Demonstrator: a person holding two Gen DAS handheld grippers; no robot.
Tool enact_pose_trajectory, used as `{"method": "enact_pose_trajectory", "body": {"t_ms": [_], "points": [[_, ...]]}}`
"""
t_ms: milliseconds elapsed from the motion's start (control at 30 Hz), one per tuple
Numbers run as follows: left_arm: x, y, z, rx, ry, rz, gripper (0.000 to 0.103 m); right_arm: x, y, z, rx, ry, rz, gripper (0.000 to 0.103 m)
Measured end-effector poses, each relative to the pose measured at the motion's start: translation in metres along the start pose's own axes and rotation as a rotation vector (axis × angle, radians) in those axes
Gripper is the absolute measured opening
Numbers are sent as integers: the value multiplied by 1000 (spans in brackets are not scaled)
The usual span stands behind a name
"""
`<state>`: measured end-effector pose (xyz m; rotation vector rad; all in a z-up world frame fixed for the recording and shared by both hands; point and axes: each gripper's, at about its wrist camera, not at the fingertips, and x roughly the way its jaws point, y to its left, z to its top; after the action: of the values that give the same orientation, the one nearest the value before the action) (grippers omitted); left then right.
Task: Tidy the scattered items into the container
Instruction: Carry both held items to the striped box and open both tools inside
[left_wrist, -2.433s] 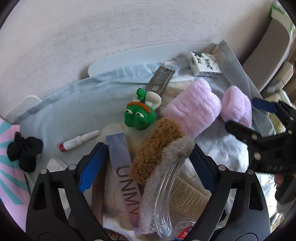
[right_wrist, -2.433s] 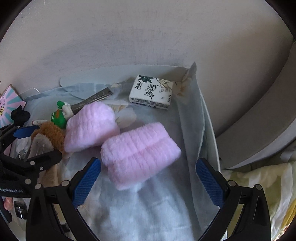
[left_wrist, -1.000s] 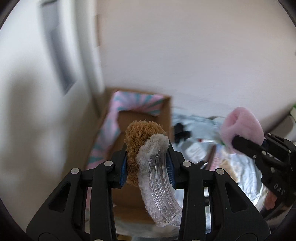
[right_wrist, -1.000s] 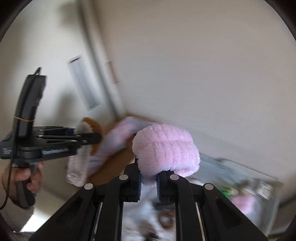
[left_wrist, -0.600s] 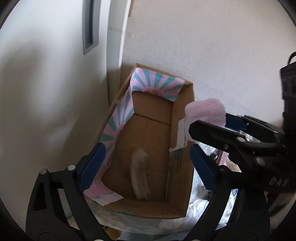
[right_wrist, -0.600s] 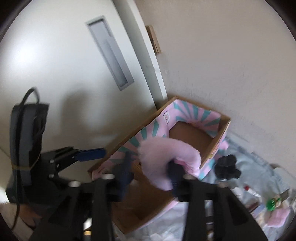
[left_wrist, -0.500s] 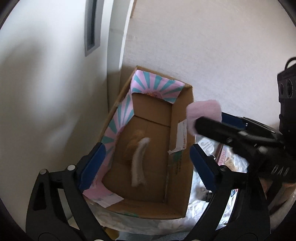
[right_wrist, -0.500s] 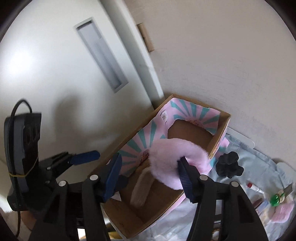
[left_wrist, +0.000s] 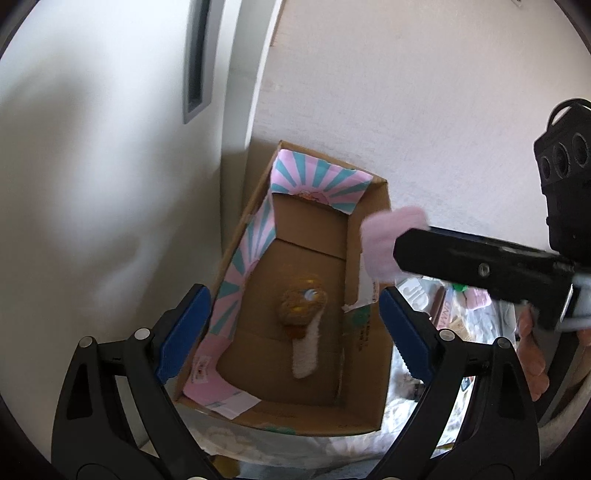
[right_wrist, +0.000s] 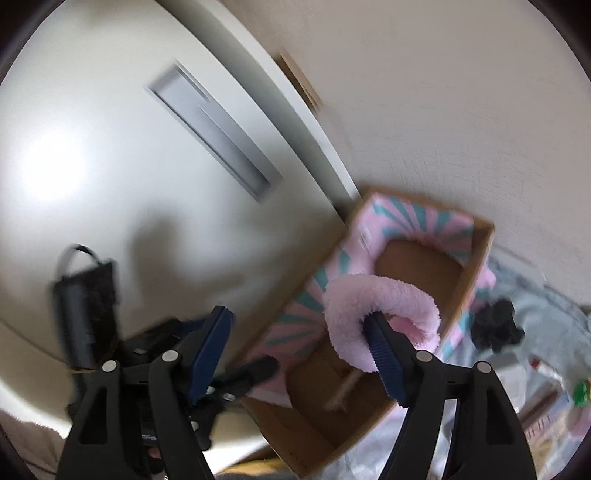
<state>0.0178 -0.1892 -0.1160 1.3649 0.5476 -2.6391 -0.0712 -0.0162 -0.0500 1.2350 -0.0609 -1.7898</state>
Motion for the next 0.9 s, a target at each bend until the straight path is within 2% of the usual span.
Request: {"method": "enact_pose_trajectory", "body": {"t_ms": [33,67,100,167,233,300,467,567,667,800,900], "points": [[0,2,-1,-3,13,4,91,2,2,-3,-23,-10,1,70],[4,2,-3,8,40,21,92,10,3,-5,-40,13,-37,74],[6,3,-6,20,48,40,92,21,1,-6,-25,71,-92,76],[4,4,-12,26,47,36,92,30,-6,-7,64,128,-72,76],[3,6,-15,14,53,18,92,27,-8,-10,88,104,-16,76],[2,6,-14,15,53,5,92,23,-8,-11,73,92,-51,76],[-1,-12,-7,65,43,-24,92,-24,-32,-23,129,-42,-79,76],[-7,-34,-1,108,33,-89,92,-78,-58,-41,171,-144,-179,76],[-11,-72,2,181,30,-164,92,-128,-88,-72,234,-197,-308,76],[-4,-132,-8,325,48,-225,95,-167,-121,-133,295,-174,-495,76],[12,-170,-36,430,104,-250,96,-171,-134,-176,328,-122,-565,76]]}}
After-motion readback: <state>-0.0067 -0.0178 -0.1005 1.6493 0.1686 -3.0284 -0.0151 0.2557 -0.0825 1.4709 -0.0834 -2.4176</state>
